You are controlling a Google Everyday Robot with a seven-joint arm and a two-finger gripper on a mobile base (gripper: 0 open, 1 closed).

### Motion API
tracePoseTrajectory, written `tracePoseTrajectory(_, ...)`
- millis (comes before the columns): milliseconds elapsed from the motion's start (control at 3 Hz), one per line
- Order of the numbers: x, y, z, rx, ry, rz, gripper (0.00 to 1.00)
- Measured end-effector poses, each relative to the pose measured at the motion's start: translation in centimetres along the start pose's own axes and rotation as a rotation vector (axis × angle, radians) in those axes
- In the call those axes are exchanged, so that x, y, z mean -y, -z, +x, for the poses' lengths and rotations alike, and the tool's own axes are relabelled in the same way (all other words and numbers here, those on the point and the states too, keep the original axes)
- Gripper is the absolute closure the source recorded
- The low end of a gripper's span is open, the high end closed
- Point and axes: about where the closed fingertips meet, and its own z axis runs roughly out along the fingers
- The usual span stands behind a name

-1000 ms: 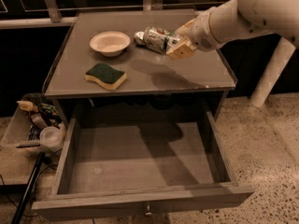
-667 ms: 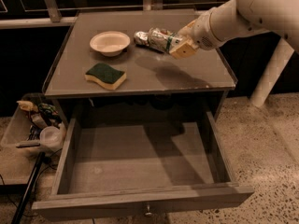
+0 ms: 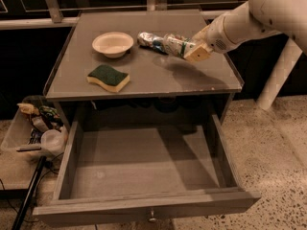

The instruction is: Pick 7up can from top drawer and place on counter

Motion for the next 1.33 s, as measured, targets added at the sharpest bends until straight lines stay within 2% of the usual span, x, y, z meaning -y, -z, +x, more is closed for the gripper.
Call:
tracePoseTrajectory(667, -0.9, 0.6, 4.3, -0.074, -0.011, -0.04, 1.0)
tracePoseTrajectory(1000, -1.9, 0.7, 5.3, -0.098, -0.01, -0.056, 1.0)
tracePoseTrajectory(1333, -1.9, 0.6, 5.3, -0.098, -0.01, -0.057, 0.82)
